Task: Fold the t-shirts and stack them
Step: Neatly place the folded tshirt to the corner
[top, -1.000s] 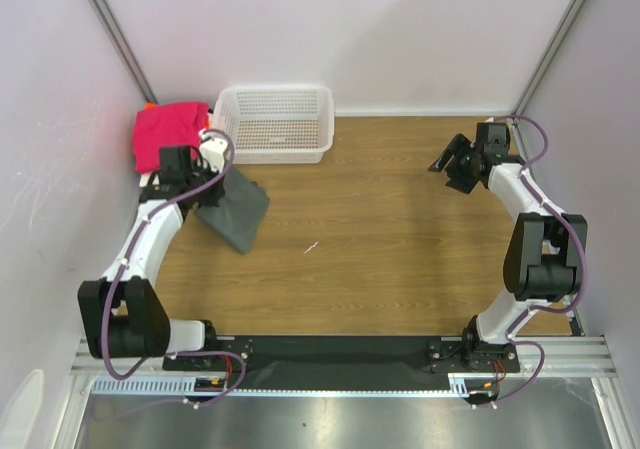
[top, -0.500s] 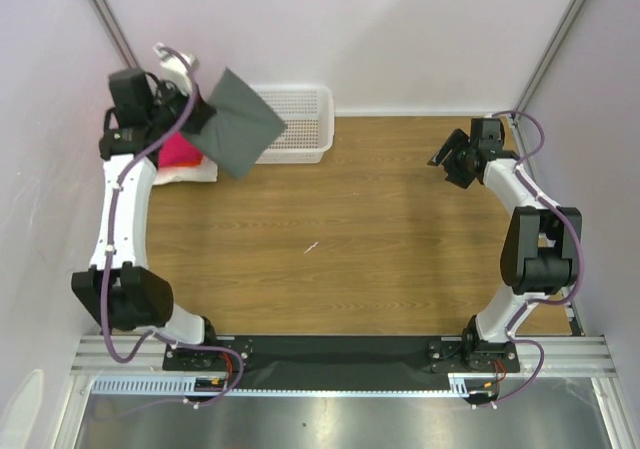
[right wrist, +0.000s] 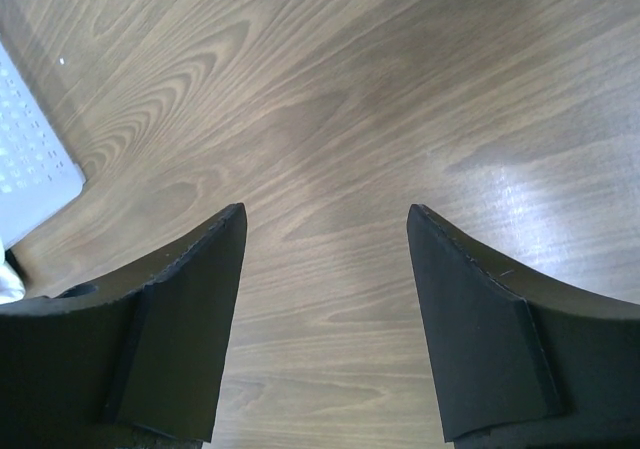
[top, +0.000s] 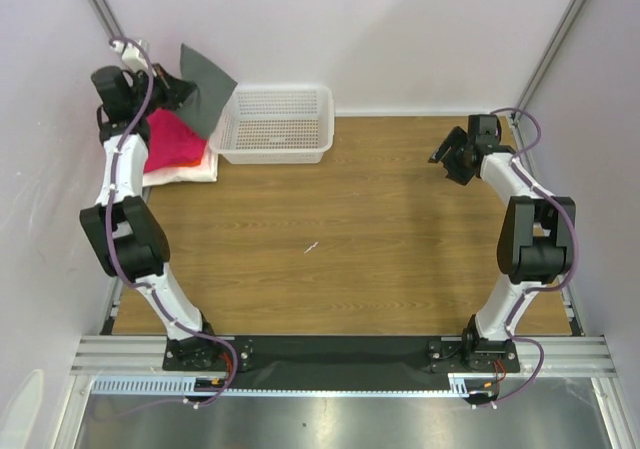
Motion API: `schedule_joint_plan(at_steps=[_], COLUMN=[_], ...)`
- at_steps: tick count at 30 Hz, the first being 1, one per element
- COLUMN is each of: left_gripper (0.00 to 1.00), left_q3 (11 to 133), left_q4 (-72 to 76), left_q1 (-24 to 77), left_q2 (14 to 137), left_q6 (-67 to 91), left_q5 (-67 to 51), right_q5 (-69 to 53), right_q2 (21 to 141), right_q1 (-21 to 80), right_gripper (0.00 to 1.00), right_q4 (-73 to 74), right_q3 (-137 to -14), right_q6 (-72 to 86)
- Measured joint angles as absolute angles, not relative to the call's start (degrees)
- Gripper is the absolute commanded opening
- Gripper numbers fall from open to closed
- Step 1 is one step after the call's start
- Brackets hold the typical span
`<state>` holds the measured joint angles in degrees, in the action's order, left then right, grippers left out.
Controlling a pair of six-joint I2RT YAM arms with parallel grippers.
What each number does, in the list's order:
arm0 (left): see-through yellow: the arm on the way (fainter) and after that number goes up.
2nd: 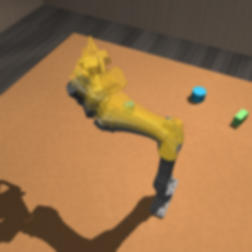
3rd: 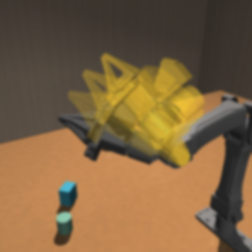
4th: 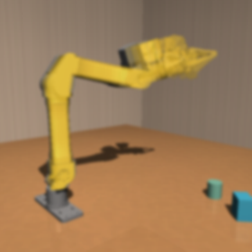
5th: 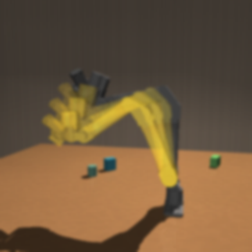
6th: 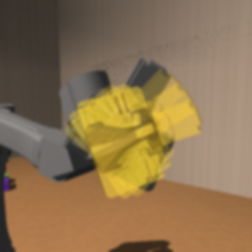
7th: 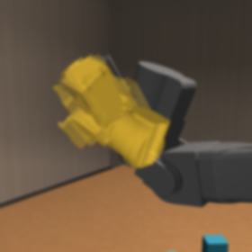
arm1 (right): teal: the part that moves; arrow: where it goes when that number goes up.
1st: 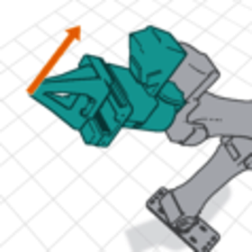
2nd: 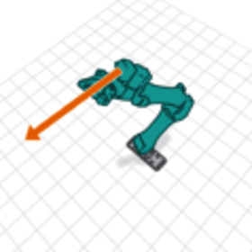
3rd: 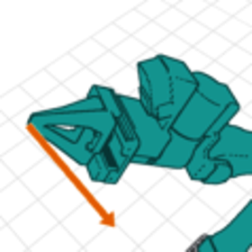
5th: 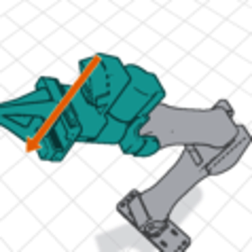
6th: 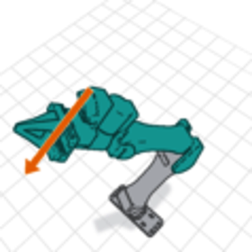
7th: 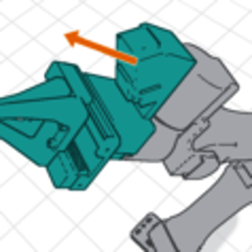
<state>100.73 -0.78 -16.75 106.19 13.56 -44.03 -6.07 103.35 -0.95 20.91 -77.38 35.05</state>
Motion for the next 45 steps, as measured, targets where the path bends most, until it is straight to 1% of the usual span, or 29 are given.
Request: schedule_joint_plan(at_steps=[2,6,11,20,23,27,28,29,31,32,33,34,36,38,40,42,43,45], left_gripper=[0.0,0.0,0.0,0.0,0.01,0.02,0.07,0.13,0.34,0.39,0.48,0.62,0.66,0.74,0.79,0.82,0.85,0.89], left_q3=[97.3,95.4,94.7,100.5,102.7,105.3,105.3,105.3,105.3,105.4,105.6,106.0,107.4,108.3,108.4,107.4,106.6,103.8], left_q4=[3.6,10.0,11.4,5.0,1.4,-3.1,-4.0,-4.9,-6.4,-7.0,-7.6,-8.2,-9.8,-10.4,-9.9,-8.7,-8.2,-6.7], left_q1=[-17.4,-20.9,-24.9,-24.4,-24.3,-24.3,-24.3,-24.3,-24.3,-24.3,-24.3,-24.2,-24.1,-23.9,-23.4,-22.0,-21.1,-18.2], left_q2=[107.9,112.9,114.6,116.8,118.4,121.8,122.4,122.9,124.0,124.5,124.9,125.2,125.7,125.7,125.3,124.2,123.5,120.9], left_q6=[15.6,21.1,22.9,12.4,8.5,4.9,4.4,3.8,2.3,1.6,1.0,0.8,-0.1,-0.3,-0.3,-0.3,-0.2,0.0], left_q5=[-43.2,-40.4,-34.7,-30.3,-26.2,-17.8,-15.7,-13.6,-10.6,-9.5,-8.6,-8.0,-7.3,-7.2,-7.0,-6.1,-5.7,-2.2], right_q5=[-5.8,-5.3,-5.4,-5.7,-6.1,-6.9,-6.9,-7.0,-7.0,-7.0,-7.0,-7.1,-7.2,-7.1,-7.2,-7.3,-7.4,-7.6], right_q2=[104.5,106.7,109.2,111.4,112.4,113.9,114.0,114.0,114.0,114.0,114.0,114.0,114.0,114.0,114.0,114.0,114.1,114.1], right_q1=[-1.0,-1.0,-0.9,-0.5,-0.4,-0.4,-0.4,-0.4,-0.4,-0.4,-0.4,-0.4,-0.4,-0.1,0.4,1.0,1.3,1.7], right_gripper=[0.71,0.71,0.71,0.71,0.71,0.71,0.72,0.72,0.71,0.72,0.72,0.72,0.72,0.72,0.72,0.72,0.72,0.72], right_q4=[21.1,21.6,22.1,22.6,22.9,23.0,23.1,23.4,23.5,23.6,23.7,23.8,23.9,24.0,24.1,24.1,24.1,24.1], right_q3=[-78.4,-80.5,-84.1,-85.4,-86.4,-88.1,-88.3,-88.4,-88.6,-88.7,-88.8,-88.8,-89.0,-89.3,-89.7,-89.9,-89.9,-89.9], right_q6=[35.0,35.0,35.0,34.9,34.9,34.5,34.5,34.4,34.3,34.3,34.3,34.3,34.3,34.3,34.3,34.3,34.3,34.3])
